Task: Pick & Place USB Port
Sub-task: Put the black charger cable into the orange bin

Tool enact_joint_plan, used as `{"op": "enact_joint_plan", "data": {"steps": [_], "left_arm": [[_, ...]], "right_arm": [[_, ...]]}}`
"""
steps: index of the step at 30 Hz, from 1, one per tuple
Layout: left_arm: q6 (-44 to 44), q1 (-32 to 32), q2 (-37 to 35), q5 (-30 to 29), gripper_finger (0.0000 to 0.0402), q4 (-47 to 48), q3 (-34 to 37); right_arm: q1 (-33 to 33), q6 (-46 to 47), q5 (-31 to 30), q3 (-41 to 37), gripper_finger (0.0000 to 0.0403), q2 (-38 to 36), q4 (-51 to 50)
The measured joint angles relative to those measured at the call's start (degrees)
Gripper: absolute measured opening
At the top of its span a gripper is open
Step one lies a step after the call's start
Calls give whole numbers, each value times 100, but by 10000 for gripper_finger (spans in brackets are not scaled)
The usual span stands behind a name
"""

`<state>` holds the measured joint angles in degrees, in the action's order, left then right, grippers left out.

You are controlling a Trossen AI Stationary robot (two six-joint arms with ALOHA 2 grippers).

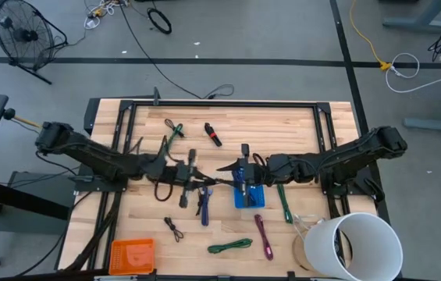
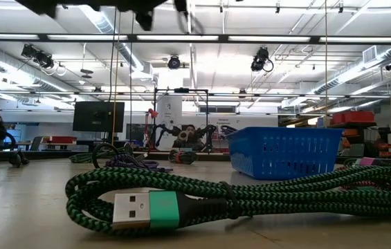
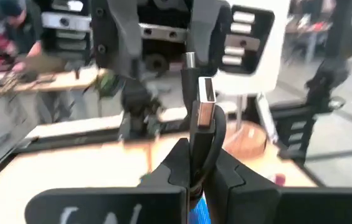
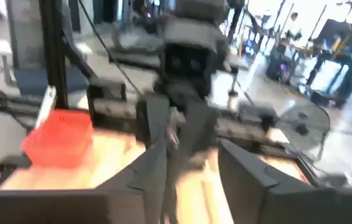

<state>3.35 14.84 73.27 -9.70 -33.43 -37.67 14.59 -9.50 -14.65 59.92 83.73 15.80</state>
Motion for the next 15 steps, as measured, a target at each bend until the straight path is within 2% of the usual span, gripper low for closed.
{"op": "enact_joint_plan", "data": {"steps": [4, 8, 10, 15], "left_arm": [[-483, 765, -870, -1017, 21, 1579, 2], [-1454, 1762, -1697, -1820, 21, 2989, 2], [-2190, 2259, -2010, -1996, 21, 3630, 0], [-4098, 3363, -2459, -1928, 21, 5140, -2]], "right_arm": [[0, 120, -493, -3, 174, -132, -353], [-2, 157, -1009, -4, 181, -155, -403], [-4, 157, -1212, -4, 181, -160, -403], [-2, 151, -1481, -4, 173, -162, -439]]}}
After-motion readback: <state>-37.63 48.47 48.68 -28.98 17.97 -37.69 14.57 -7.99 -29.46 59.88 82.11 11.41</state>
